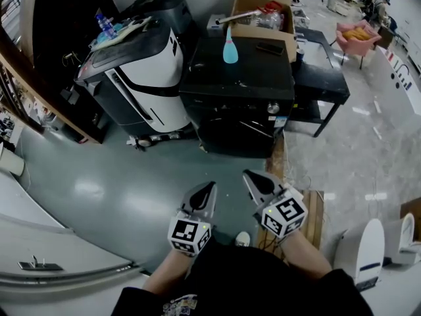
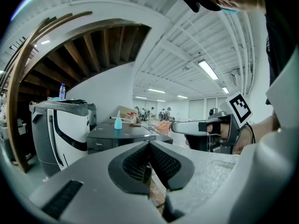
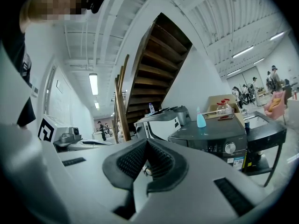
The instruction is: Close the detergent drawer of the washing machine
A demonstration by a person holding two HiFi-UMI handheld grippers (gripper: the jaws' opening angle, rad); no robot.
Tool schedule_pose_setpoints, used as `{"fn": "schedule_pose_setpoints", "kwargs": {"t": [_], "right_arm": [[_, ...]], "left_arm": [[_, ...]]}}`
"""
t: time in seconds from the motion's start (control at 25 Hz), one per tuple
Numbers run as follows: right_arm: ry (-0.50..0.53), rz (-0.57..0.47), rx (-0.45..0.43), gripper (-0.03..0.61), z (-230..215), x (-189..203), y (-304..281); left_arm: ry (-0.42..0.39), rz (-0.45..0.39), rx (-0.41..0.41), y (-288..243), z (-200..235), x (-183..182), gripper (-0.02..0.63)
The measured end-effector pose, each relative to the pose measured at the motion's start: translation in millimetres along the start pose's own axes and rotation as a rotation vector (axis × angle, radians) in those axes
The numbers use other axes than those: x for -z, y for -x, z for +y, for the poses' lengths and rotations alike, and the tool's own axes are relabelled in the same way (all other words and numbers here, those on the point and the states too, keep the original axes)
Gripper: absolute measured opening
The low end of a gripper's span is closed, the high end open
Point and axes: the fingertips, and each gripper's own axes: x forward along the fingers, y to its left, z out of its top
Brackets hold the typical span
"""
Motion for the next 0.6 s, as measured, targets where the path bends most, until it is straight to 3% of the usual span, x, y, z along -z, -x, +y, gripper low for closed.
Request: {"fn": "schedule_pose_setpoints", "kwargs": {"t": [0.6], "right_arm": [[0.003,0.015,-0.017,-0.003,2,2,-18]], "left_arm": [[0.007,0.003,-0.015,-1,17,1,0.003]]}}
